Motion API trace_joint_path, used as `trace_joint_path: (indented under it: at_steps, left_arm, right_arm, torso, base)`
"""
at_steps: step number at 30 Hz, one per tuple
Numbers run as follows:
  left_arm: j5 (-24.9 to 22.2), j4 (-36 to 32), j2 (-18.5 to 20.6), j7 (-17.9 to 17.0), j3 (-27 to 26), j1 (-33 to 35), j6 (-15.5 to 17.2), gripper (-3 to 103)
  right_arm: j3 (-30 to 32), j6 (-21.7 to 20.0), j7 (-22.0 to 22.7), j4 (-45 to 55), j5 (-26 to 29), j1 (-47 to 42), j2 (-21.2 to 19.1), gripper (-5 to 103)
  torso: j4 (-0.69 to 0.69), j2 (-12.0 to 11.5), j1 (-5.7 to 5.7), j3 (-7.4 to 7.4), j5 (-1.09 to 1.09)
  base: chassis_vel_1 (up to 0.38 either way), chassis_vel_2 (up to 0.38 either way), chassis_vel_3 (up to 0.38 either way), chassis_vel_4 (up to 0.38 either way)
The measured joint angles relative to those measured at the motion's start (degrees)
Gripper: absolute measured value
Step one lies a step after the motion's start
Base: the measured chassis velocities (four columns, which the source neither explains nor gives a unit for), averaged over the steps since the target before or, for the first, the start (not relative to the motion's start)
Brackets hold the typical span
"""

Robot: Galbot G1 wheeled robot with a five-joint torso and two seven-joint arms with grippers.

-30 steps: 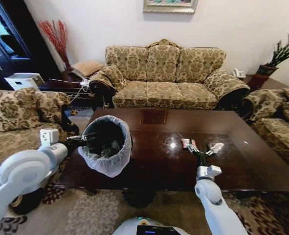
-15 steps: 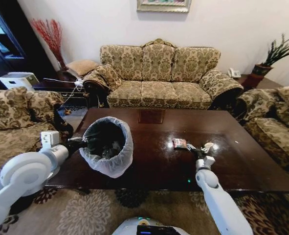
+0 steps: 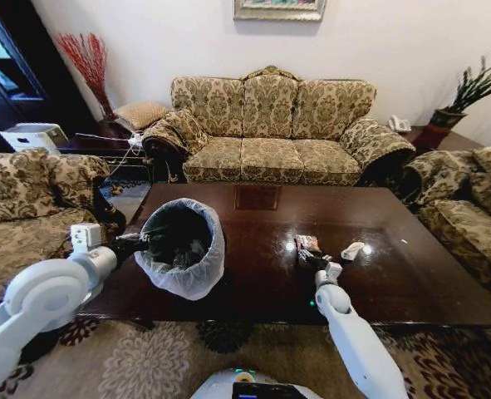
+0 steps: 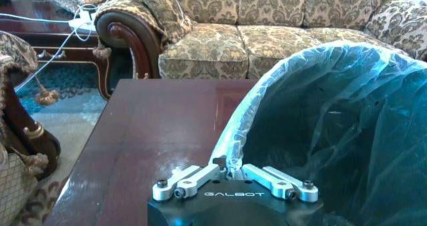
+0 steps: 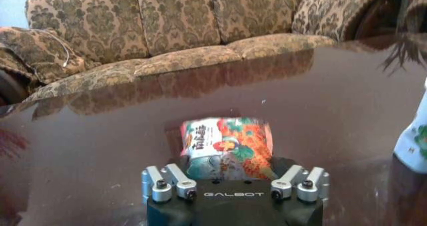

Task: Move to the front of the table and place the trash on the table into the trash bin.

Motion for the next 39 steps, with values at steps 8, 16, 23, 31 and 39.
trace_joint_path:
  at_steps: [8, 16, 23, 31, 39]
  left_arm:
    - [0.1, 0.2, 0.5, 0.3, -0.2, 0.0, -0.3, 0]
    - [0.4, 0.2, -0.1, 0.4, -0.2, 0.3, -0.4, 0]
    - [0.5, 0.3, 0.0, 0.7, -0.2, 0.3, -0.5, 0]
    - [0.6, 0.4, 0.4, 0.7, -0.6, 0.6, -0.5, 0]
    - [0.6, 0.3, 0.6, 0.7, -0.6, 0.4, -0.5, 0]
  right_arm:
    - [-0.6, 0.0, 0.2, -1.2, 1.0, 1.0, 0.1, 53]
    - [-0.6, 1.1, 0.0, -1.9, 1.4, 0.7, 0.1, 19]
    - [0.2, 3.4, -0.1, -1.8, 1.4, -0.7, 0.3, 1]
    - [2.3, 8.6, -1.5, 5.9, 0.1, -4.1, 0.4, 0]
    - [3.7, 7.7, -2.5, 18.4, -1.5, -6.5, 0.5, 0]
  torso:
    - [0.00, 0.0, 0.00, 0.00, 0.00]
    - [0.00, 0.0, 0.00, -0.01, -0.01]
    - [0.00, 0.0, 0.00, 0.00, 0.02]
    - [0.00, 0.0, 0.01, 0.00, 0.01]
    - [0.00, 0.0, 0.00, 0.00, -0.02]
  base:
    - [0.000, 0.000, 0.000, 0.000]
    - [0.000, 0.000, 0.000, 0.000]
    - [0.000, 0.000, 0.000, 0.000]
    - [0.000, 0.000, 0.000, 0.000]
    - [0.000, 0.000, 0.000, 0.000]
